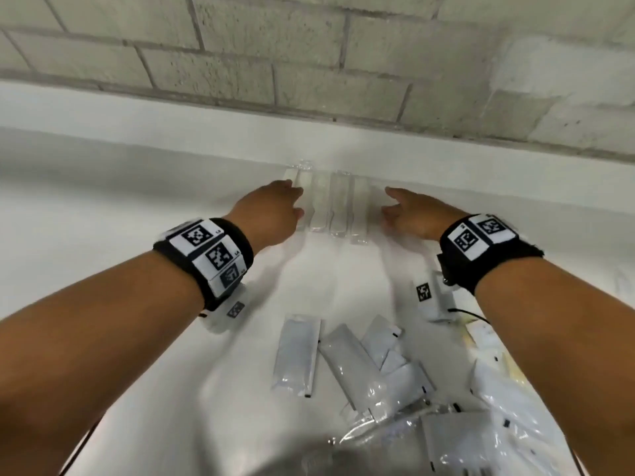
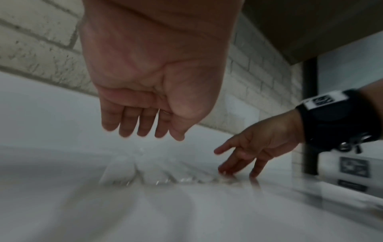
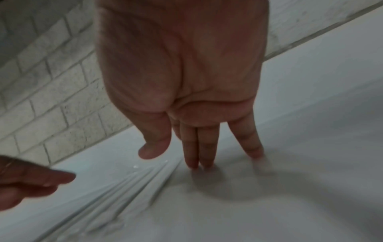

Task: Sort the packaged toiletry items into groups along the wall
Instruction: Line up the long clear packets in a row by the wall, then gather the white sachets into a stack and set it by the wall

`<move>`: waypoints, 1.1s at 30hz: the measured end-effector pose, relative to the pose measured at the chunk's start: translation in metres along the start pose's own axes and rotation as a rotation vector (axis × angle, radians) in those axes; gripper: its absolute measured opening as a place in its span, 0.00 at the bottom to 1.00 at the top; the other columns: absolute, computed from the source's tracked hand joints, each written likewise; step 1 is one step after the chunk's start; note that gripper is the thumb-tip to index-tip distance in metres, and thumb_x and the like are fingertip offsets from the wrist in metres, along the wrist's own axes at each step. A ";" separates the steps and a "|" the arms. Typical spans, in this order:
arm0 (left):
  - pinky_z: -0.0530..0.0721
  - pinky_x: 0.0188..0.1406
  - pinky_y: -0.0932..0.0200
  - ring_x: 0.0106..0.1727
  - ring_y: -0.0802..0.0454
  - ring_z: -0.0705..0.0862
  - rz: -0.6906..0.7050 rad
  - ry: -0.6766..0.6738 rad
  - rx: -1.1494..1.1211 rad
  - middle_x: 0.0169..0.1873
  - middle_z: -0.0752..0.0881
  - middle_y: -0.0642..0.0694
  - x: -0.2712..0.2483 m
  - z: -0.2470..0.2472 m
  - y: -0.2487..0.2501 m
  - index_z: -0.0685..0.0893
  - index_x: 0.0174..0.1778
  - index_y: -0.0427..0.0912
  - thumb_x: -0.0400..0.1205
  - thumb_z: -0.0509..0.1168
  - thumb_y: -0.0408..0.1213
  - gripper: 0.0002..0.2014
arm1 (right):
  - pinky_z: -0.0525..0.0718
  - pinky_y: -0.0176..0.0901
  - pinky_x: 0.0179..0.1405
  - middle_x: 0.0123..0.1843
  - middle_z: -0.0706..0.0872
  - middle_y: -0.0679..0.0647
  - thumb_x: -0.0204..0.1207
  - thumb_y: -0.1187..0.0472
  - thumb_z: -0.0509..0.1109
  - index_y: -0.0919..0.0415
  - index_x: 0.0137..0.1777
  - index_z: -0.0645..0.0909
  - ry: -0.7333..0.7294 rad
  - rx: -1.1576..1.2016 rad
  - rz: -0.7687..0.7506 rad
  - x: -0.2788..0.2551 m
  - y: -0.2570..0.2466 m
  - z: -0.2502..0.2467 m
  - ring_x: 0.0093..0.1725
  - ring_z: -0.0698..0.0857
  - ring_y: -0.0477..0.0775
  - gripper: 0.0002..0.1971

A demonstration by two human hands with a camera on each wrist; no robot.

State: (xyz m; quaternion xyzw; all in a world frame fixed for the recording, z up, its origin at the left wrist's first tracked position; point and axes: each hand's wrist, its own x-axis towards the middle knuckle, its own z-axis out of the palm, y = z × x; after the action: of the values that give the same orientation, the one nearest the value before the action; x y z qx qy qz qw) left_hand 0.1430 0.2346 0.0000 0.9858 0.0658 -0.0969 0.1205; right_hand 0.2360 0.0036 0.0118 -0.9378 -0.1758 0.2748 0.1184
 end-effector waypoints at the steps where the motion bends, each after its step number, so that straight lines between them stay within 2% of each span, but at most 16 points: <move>1: 0.59 0.79 0.52 0.82 0.49 0.60 0.034 0.008 0.004 0.83 0.61 0.47 -0.009 -0.003 0.001 0.62 0.82 0.49 0.87 0.53 0.48 0.26 | 0.63 0.40 0.75 0.83 0.65 0.49 0.83 0.54 0.63 0.53 0.84 0.57 -0.007 -0.034 0.001 -0.007 0.004 -0.004 0.80 0.67 0.54 0.31; 4: 0.65 0.76 0.56 0.79 0.52 0.67 0.194 -0.016 0.017 0.79 0.68 0.53 -0.049 -0.004 0.003 0.67 0.79 0.55 0.84 0.60 0.49 0.26 | 0.70 0.42 0.69 0.81 0.69 0.51 0.83 0.55 0.63 0.51 0.79 0.69 -0.002 -0.056 -0.066 -0.045 0.014 0.003 0.77 0.72 0.54 0.23; 6: 0.63 0.76 0.60 0.79 0.58 0.64 0.320 -0.114 0.040 0.79 0.66 0.59 -0.080 -0.002 0.003 0.66 0.78 0.61 0.81 0.65 0.49 0.28 | 0.76 0.40 0.62 0.78 0.74 0.47 0.79 0.52 0.70 0.44 0.75 0.74 0.015 0.013 -0.157 -0.080 0.015 0.020 0.71 0.77 0.51 0.24; 7: 0.60 0.77 0.61 0.80 0.60 0.61 0.375 -0.195 0.065 0.81 0.62 0.62 -0.093 0.001 0.003 0.65 0.78 0.64 0.80 0.67 0.49 0.30 | 0.75 0.40 0.65 0.80 0.71 0.44 0.77 0.50 0.72 0.40 0.74 0.74 -0.016 -0.018 -0.240 -0.098 0.011 0.030 0.73 0.76 0.48 0.25; 9: 0.55 0.78 0.64 0.82 0.62 0.56 0.478 -0.334 0.153 0.82 0.54 0.63 -0.121 0.012 0.007 0.61 0.79 0.66 0.79 0.68 0.47 0.34 | 0.65 0.47 0.78 0.84 0.58 0.38 0.74 0.41 0.69 0.33 0.76 0.68 -0.172 -0.165 -0.424 -0.137 0.009 0.062 0.81 0.62 0.45 0.29; 11: 0.55 0.79 0.64 0.83 0.60 0.54 0.503 -0.387 0.215 0.83 0.52 0.61 -0.139 0.029 0.010 0.59 0.80 0.64 0.79 0.68 0.45 0.36 | 0.54 0.54 0.83 0.84 0.45 0.32 0.74 0.39 0.66 0.29 0.78 0.59 -0.303 -0.298 -0.487 -0.164 0.008 0.093 0.84 0.46 0.41 0.33; 14: 0.66 0.75 0.57 0.79 0.55 0.61 0.416 -0.319 0.197 0.82 0.57 0.60 -0.158 0.051 0.023 0.62 0.80 0.63 0.78 0.69 0.45 0.35 | 0.57 0.54 0.83 0.85 0.43 0.34 0.77 0.46 0.67 0.32 0.80 0.57 -0.216 -0.384 -0.497 -0.185 0.025 0.118 0.85 0.42 0.44 0.33; 17: 0.75 0.65 0.54 0.72 0.53 0.68 0.352 -0.232 0.130 0.74 0.68 0.57 -0.168 0.062 0.041 0.70 0.76 0.61 0.75 0.71 0.50 0.32 | 0.64 0.50 0.79 0.85 0.54 0.35 0.75 0.38 0.68 0.35 0.77 0.68 -0.157 -0.328 -0.419 -0.196 0.043 0.110 0.84 0.54 0.44 0.29; 19: 0.77 0.58 0.54 0.67 0.50 0.71 0.294 -0.194 0.105 0.68 0.71 0.54 -0.173 0.067 0.055 0.73 0.72 0.58 0.72 0.72 0.54 0.31 | 0.77 0.50 0.68 0.76 0.73 0.39 0.70 0.34 0.69 0.42 0.63 0.81 -0.081 -0.270 -0.350 -0.201 0.052 0.105 0.73 0.73 0.48 0.23; 20: 0.77 0.55 0.54 0.64 0.49 0.72 0.262 -0.169 0.116 0.65 0.72 0.52 -0.175 0.069 0.060 0.75 0.69 0.55 0.71 0.73 0.56 0.31 | 0.81 0.48 0.56 0.65 0.80 0.42 0.68 0.33 0.71 0.46 0.51 0.82 -0.014 -0.261 -0.331 -0.201 0.054 0.106 0.62 0.79 0.51 0.20; 22: 0.75 0.53 0.54 0.58 0.47 0.73 0.214 -0.096 0.206 0.59 0.74 0.49 -0.177 0.072 0.069 0.78 0.60 0.50 0.68 0.71 0.62 0.29 | 0.78 0.46 0.44 0.48 0.79 0.44 0.64 0.36 0.76 0.50 0.42 0.77 0.094 -0.264 -0.297 -0.201 0.057 0.108 0.49 0.78 0.51 0.20; 25: 0.75 0.50 0.53 0.53 0.46 0.75 0.123 -0.064 0.303 0.51 0.77 0.48 -0.178 0.074 0.073 0.80 0.47 0.47 0.67 0.67 0.69 0.28 | 0.80 0.51 0.54 0.54 0.80 0.47 0.60 0.46 0.83 0.50 0.59 0.75 0.103 -0.100 -0.198 -0.193 0.058 0.111 0.54 0.79 0.53 0.30; 27: 0.76 0.46 0.52 0.49 0.46 0.77 0.069 -0.082 0.262 0.46 0.79 0.47 -0.179 0.073 0.076 0.76 0.40 0.46 0.69 0.66 0.68 0.25 | 0.83 0.51 0.52 0.56 0.83 0.50 0.62 0.50 0.83 0.52 0.62 0.73 0.058 -0.029 -0.139 -0.191 0.058 0.109 0.53 0.83 0.56 0.31; 30: 0.73 0.38 0.55 0.42 0.46 0.77 -0.033 -0.103 0.055 0.38 0.79 0.47 -0.183 0.068 0.083 0.70 0.35 0.46 0.73 0.68 0.61 0.22 | 0.74 0.43 0.36 0.44 0.81 0.51 0.72 0.50 0.75 0.56 0.43 0.74 0.078 -0.112 -0.165 -0.193 0.064 0.096 0.42 0.79 0.51 0.14; 32: 0.69 0.31 0.57 0.35 0.48 0.77 -0.080 -0.077 -0.108 0.33 0.78 0.49 -0.186 0.064 0.091 0.69 0.36 0.47 0.75 0.68 0.58 0.20 | 0.67 0.41 0.29 0.36 0.75 0.48 0.76 0.47 0.71 0.56 0.35 0.70 0.100 -0.106 -0.173 -0.205 0.073 0.080 0.35 0.73 0.48 0.17; 33: 0.69 0.27 0.58 0.29 0.50 0.77 -0.086 -0.057 -0.179 0.31 0.78 0.49 -0.187 0.062 0.097 0.69 0.37 0.47 0.76 0.68 0.57 0.20 | 0.66 0.40 0.29 0.35 0.74 0.48 0.77 0.47 0.71 0.57 0.36 0.72 0.084 -0.116 -0.180 -0.210 0.078 0.074 0.36 0.73 0.48 0.16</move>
State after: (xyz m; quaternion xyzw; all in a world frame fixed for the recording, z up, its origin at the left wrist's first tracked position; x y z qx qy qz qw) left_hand -0.0344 0.1057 0.0018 0.9642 0.1133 -0.1237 0.2054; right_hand 0.0500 -0.1412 0.0263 -0.9343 -0.2699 0.2126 0.0953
